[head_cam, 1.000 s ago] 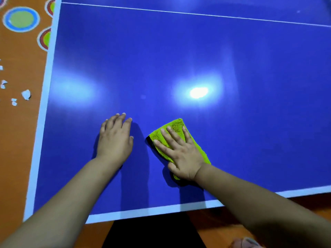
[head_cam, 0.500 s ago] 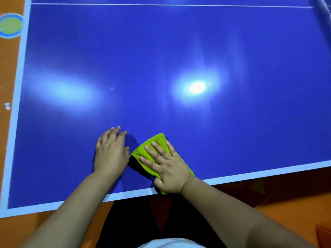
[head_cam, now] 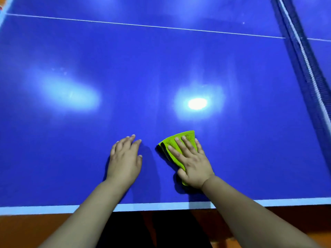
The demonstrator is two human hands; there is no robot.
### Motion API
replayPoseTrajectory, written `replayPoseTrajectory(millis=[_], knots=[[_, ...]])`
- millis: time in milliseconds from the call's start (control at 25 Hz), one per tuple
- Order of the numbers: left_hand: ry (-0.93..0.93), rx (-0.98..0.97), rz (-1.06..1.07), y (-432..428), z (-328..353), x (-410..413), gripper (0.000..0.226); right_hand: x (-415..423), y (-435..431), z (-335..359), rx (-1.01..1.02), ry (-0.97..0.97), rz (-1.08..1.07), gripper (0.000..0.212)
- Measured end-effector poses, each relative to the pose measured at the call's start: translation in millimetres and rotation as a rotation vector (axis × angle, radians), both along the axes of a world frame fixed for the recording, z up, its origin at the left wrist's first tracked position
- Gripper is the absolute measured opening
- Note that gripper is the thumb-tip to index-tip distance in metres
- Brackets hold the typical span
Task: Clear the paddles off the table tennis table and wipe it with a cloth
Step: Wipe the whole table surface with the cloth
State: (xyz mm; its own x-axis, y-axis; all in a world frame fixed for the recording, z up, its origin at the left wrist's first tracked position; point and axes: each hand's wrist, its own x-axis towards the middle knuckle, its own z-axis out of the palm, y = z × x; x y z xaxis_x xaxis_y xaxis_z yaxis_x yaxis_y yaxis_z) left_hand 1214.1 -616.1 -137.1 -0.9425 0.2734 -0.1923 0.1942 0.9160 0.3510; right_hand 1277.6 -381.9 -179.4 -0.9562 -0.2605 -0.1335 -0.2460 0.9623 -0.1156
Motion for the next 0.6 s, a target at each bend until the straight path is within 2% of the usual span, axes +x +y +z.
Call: replayPoseTrajectory(millis=[160,320,440,600], knots=[[-0.007,-0.01,0.025,7,3,5,0.045,-4,61,6,0.038,-0.011,-0.243,0.082],[-0.02,-0.019,0.076,-18,0,0,0.045,-9,36,3,0.122,0.015,-0.349,0.078],[-0.028,-0.019,0.139,-45,1,3,0.046,-11,-4,3,0.146,0.012,-0.261,0.079],[-0.036,-0.005,0.227,-98,1,10,0.046,-17,-94,5,0.079,-0.004,0.021,0.082]])
